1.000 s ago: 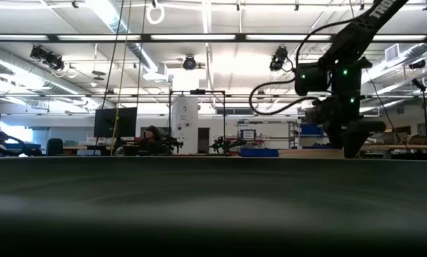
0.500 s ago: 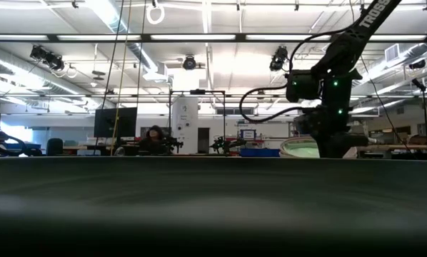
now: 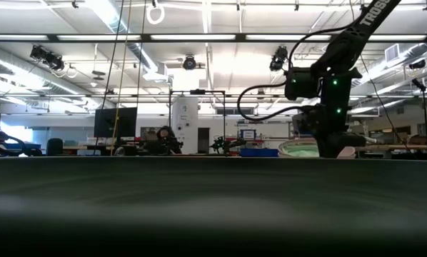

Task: Stack plastic plates
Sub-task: Stack the stacked plates on top of the black plate

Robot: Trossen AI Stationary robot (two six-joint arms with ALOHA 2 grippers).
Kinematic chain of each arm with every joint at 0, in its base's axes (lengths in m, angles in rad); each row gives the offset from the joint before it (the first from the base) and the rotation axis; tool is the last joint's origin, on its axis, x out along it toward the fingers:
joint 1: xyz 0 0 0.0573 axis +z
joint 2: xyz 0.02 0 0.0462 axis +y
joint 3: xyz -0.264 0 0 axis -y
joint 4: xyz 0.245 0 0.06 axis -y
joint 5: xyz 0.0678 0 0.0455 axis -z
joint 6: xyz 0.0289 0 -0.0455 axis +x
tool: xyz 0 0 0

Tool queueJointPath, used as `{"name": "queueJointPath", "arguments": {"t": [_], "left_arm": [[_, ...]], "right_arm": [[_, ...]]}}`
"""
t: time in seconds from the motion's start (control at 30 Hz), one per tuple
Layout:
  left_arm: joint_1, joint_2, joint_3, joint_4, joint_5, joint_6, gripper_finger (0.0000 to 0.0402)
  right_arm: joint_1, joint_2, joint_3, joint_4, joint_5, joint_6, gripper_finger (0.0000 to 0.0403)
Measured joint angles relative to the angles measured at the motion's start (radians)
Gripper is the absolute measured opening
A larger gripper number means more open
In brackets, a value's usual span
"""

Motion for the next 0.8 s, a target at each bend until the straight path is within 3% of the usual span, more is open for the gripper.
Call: {"name": "queueJointPath", "arguments": {"t": [0.23,0.37,0.6,0.8], "left_arm": [[0.031,0.025,0.0,-0.206,-0.001,-0.019,0.0176],[0.025,0.061,0.0,-0.226,-0.001,-0.038,0.0176],[-0.042,0.124,0.0,-0.231,-0.001,-0.038,0.0176],[-0.168,0.133,0.0,-0.262,0.023,-0.102,0.0176]], "right_arm": [[0.098,-0.008,0.015,-0.096,0.089,0.035,0.0048],[0.202,-0.039,0.068,-0.202,0.097,0.025,0.0046],[0.411,-0.128,0.193,-0.247,0.094,0.015,0.0045],[0.616,-0.144,0.292,-0.281,0.119,-0.063,0.0045]]}}
